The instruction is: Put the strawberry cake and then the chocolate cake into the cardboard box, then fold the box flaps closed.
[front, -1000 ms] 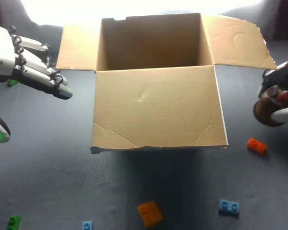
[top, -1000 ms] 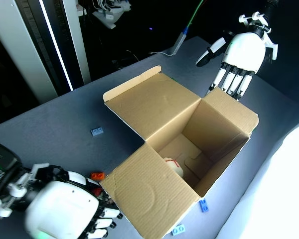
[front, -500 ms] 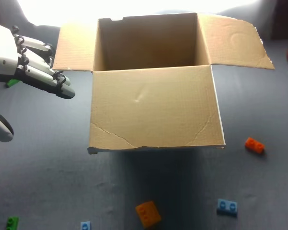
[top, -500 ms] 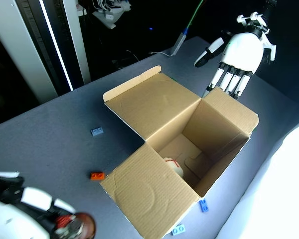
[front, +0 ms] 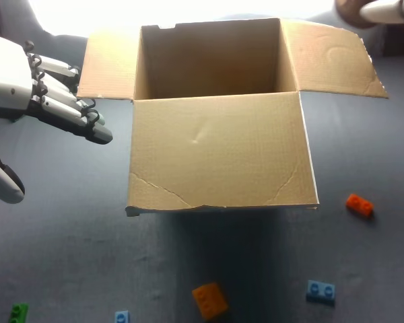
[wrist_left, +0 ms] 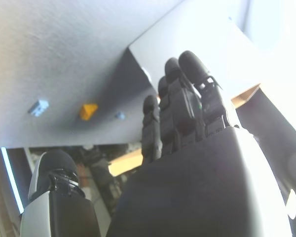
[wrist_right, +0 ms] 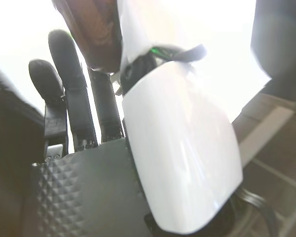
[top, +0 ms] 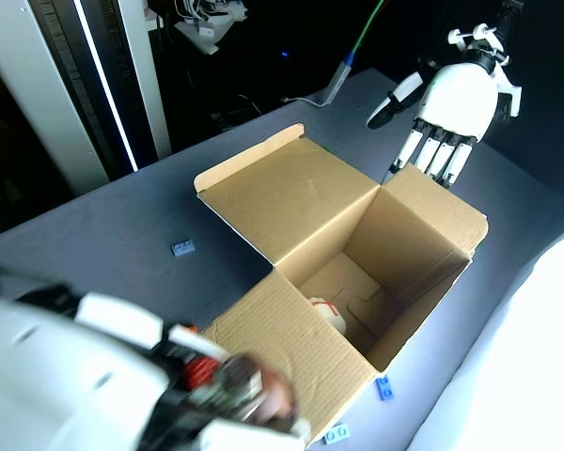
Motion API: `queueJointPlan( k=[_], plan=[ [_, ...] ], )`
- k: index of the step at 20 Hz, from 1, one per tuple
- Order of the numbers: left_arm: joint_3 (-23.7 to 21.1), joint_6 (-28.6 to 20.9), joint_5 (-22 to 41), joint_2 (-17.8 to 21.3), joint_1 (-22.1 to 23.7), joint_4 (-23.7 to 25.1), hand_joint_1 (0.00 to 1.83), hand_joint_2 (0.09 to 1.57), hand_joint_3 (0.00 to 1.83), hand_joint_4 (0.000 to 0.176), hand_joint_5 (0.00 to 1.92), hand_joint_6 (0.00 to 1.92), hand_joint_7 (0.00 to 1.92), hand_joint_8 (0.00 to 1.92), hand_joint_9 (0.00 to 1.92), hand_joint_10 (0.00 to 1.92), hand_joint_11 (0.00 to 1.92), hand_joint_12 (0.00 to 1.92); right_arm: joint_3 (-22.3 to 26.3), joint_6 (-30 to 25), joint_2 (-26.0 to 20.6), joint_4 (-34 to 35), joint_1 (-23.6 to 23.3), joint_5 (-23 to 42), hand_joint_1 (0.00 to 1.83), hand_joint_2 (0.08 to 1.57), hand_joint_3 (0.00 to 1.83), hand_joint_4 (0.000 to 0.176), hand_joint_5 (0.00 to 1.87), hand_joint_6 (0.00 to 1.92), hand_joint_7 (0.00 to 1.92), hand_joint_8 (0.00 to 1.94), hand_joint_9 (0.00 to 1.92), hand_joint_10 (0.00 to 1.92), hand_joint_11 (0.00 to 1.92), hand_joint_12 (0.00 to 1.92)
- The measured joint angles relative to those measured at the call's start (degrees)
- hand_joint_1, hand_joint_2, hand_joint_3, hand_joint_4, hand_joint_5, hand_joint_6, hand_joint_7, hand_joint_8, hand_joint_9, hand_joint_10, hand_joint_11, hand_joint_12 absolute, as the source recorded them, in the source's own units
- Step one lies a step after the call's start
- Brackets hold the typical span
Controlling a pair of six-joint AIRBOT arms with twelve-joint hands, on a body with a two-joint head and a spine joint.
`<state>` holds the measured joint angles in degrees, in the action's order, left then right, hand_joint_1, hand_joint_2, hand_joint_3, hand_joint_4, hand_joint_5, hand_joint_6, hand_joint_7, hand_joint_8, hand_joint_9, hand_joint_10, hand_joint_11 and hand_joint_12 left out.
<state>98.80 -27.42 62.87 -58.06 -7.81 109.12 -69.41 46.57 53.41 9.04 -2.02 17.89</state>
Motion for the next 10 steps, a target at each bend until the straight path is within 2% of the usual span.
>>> queueJointPlan(
  k=[1, 3, 5, 6, 7, 8, 9, 10],
  plan=[
    [0.17, 0.02, -0.04, -0.02, -0.22, -0.07, 0.29, 1.01, 0.00, 0.080, 0.20, 0.00, 0.28, 0.00, 0.38, 0.00, 0.00, 1.24, 0.17, -0.11, 0.55, -0.90, -0.11, -0.55, 1.34, 1.19, 0.00, 0.000, 0.88, 1.03, 0.86, 1.24, 0.68, 1.55, 0.28, 1.77],
    [0.59, 0.11, -0.04, -0.07, -0.48, -0.07, 0.29, 1.00, 0.00, 0.078, 0.21, 0.01, 0.28, 0.00, 0.38, 0.00, 0.00, 1.24, 0.52, -0.02, 1.70, -1.73, 0.13, -1.86, 1.34, 1.19, 0.00, 0.000, 0.88, 1.01, 0.87, 1.25, 0.68, 1.55, 0.28, 1.79],
    [0.59, 0.17, -0.20, -0.09, -0.52, 0.09, 0.32, 0.99, 0.00, 0.055, 0.24, 0.01, 0.29, 0.00, 0.38, 0.01, 0.00, 1.26, 0.50, 0.20, 3.39, -3.39, 0.17, -2.58, 1.34, 1.18, 0.00, 0.000, 0.89, 1.00, 0.88, 1.22, 0.68, 1.55, 0.29, 1.83],
    [0.59, 0.15, -0.26, -0.26, -0.52, -0.04, 0.30, 0.99, 0.00, 0.065, 0.25, 0.01, 0.29, 0.01, 0.39, 0.01, 0.00, 1.26, 0.44, 0.22, 4.13, -5.51, 0.17, -1.95, 1.34, 1.17, 0.00, 0.000, 0.88, 1.02, 0.90, 1.18, 0.71, 1.50, 0.33, 1.78],
    [0.59, 0.17, -0.24, -0.61, -0.52, -0.15, 0.30, 0.99, 0.00, 0.064, 0.25, 0.01, 0.29, 0.00, 0.38, 0.00, 0.00, 1.25, 0.46, 0.96, 5.25, -7.17, 0.17, -0.79, 1.34, 1.17, 0.00, 0.000, 0.88, 1.04, 0.90, 1.16, 0.72, 1.48, 0.33, 1.74],
    [0.57, 0.15, -0.22, -0.74, -0.52, -0.13, 0.32, 1.00, 0.00, 0.063, 0.25, 0.01, 0.27, 0.00, 0.37, 0.00, 0.00, 1.23, 0.55, 1.29, 5.90, -7.23, 0.17, -0.11, 1.23, 1.16, 0.00, 0.000, 0.92, 1.01, 0.89, 1.23, 0.65, 1.26, 0.33, 1.74],
    [0.57, 0.15, -0.20, -0.76, -0.52, -0.24, 0.33, 1.00, 0.00, 0.050, 0.27, 0.01, 0.27, 0.00, 0.37, 0.00, 0.00, 1.25, 0.79, 1.31, 6.34, -7.30, 0.20, 0.33, 1.21, 1.16, 0.00, 0.004, 0.91, 1.04, 0.88, 1.23, 0.65, 1.16, 0.33, 1.73],
    [0.57, 0.17, -0.20, -0.76, -0.52, -0.28, 0.32, 1.00, 0.00, 0.049, 0.27, 0.01, 0.26, 0.00, 0.37, 0.00, 0.00, 1.26, 0.87, 1.31, 6.91, -8.22, 0.94, 2.08, 1.20, 1.16, 0.00, 0.002, 0.91, 1.04, 0.87, 1.25, 0.65, 1.14, 0.30, 1.73]
  ],
)
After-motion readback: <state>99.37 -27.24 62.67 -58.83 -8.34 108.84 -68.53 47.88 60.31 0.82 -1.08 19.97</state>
